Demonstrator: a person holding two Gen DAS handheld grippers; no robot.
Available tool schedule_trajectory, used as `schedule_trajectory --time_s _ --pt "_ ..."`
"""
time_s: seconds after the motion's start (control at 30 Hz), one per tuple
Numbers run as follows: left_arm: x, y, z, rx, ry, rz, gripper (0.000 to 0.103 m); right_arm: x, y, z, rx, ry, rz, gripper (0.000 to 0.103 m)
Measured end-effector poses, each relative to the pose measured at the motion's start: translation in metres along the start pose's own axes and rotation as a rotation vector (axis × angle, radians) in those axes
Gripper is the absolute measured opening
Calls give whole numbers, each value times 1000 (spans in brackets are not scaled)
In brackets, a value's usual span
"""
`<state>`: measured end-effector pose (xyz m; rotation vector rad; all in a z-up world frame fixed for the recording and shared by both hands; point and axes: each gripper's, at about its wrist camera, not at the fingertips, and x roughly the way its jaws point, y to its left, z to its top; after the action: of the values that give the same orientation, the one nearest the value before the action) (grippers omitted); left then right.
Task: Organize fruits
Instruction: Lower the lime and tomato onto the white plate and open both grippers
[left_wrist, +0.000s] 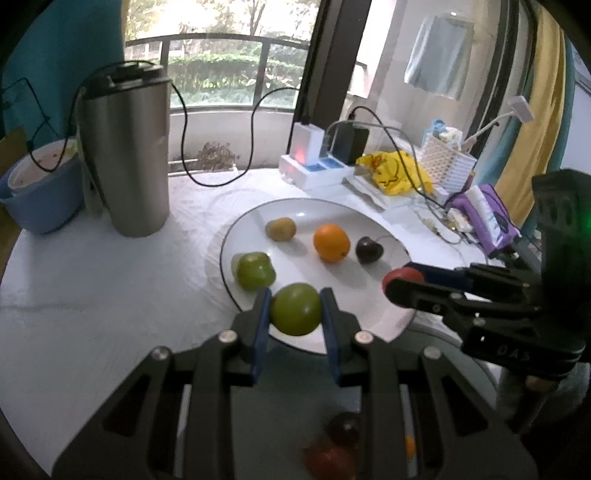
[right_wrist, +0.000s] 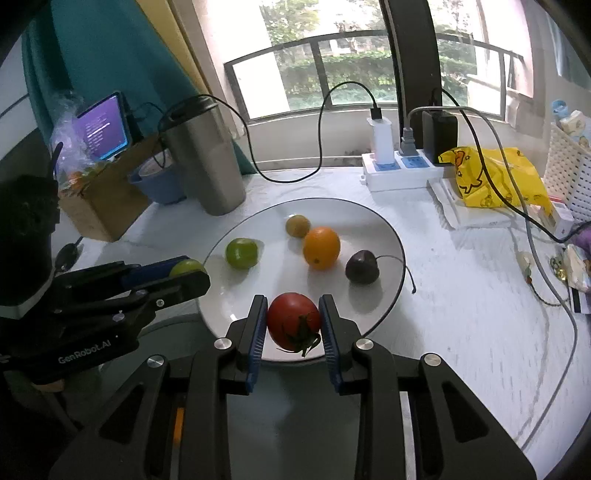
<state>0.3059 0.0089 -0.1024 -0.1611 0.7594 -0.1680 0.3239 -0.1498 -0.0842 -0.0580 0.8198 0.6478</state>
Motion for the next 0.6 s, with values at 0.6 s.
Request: schedule_trajectory --time_s 0.6 --pt "31 9 7 -22 60 2 29 30 -14 5 -10 24 -50 31"
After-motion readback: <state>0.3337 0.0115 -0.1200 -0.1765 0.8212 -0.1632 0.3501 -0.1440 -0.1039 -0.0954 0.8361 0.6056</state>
